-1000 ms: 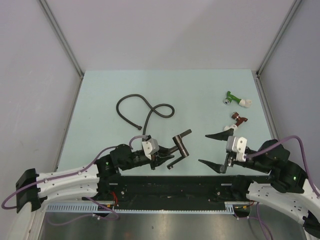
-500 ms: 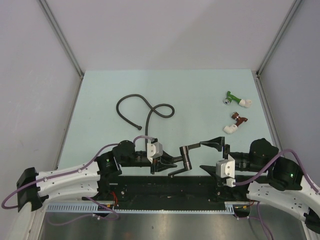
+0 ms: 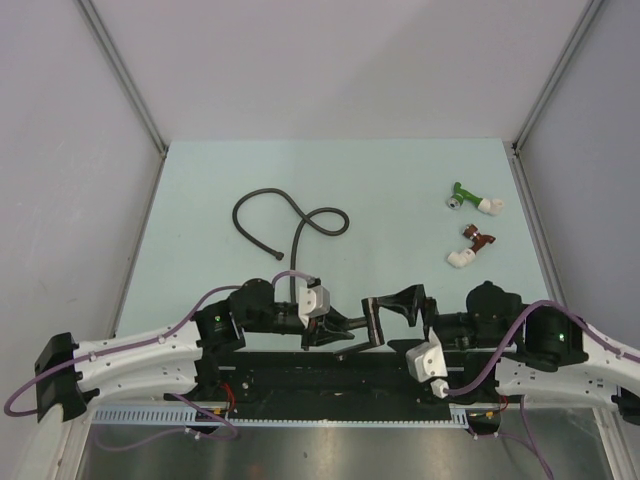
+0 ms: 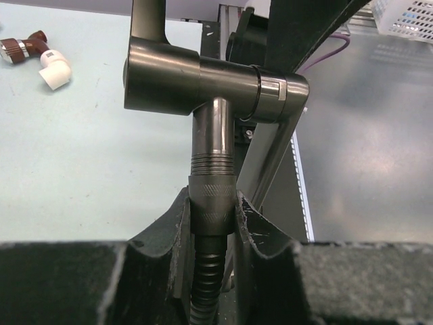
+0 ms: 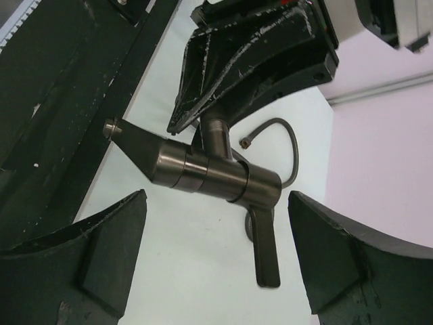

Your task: Install the water faucets

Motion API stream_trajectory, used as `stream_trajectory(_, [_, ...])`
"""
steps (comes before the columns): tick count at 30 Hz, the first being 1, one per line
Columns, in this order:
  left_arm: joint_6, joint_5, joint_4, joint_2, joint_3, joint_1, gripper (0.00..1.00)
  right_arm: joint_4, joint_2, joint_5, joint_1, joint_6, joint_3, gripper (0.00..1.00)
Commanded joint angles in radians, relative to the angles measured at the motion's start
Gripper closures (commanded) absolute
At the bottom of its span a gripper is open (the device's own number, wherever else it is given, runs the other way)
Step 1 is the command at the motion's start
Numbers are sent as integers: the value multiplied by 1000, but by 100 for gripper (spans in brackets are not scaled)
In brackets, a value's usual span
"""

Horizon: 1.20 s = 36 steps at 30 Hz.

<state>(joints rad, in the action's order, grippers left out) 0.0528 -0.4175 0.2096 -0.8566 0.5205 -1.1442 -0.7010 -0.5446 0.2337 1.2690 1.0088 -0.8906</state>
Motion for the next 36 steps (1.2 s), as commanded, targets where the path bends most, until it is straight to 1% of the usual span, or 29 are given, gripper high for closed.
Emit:
stream_trajectory(1, [-34, -63, 68, 8, 75, 11, 100, 8, -50, -135, 100, 60, -38, 12])
stream_trajectory(8, [-27, -99, 73, 5, 70, 27, 100, -51, -141, -335, 240, 114, -45, 13])
stream_trajectory(15, [-10, -135, 86, 1, 67, 47, 100, -43, -186, -412, 319, 131, -47, 17])
stream_trajectory(18, [-2, -139, 97, -1, 65, 49, 100, -42, -199, -422, 323, 126, -45, 21])
stream_trajectory(24, [9, -148, 106, 1, 64, 54, 100, -31, -224, -393, 323, 70, -45, 40])
stream_trajectory(25, [12, -149, 112, 1, 62, 55, 100, -32, -229, -386, 323, 62, -44, 46])
stream_trajectory(27, [15, -153, 117, 2, 62, 57, 100, -26, -233, -379, 323, 28, -44, 50])
stream_trajectory(30, [19, -155, 125, 4, 58, 60, 100, -14, -236, -363, 322, -24, -45, 62])
stream_trajectory(31, [19, -155, 131, 4, 56, 61, 100, -8, -235, -358, 319, -38, -44, 71])
stream_trajectory(33, [19, -155, 134, 7, 52, 61, 100, 11, -224, -341, 296, -76, -41, 79])
stream_trajectory(34, [19, -155, 139, 8, 50, 63, 100, 17, -218, -311, 282, -88, -39, 86])
stream_trajectory(36, [19, -153, 143, 13, 46, 64, 100, 41, -195, -257, 222, -116, -33, 94])
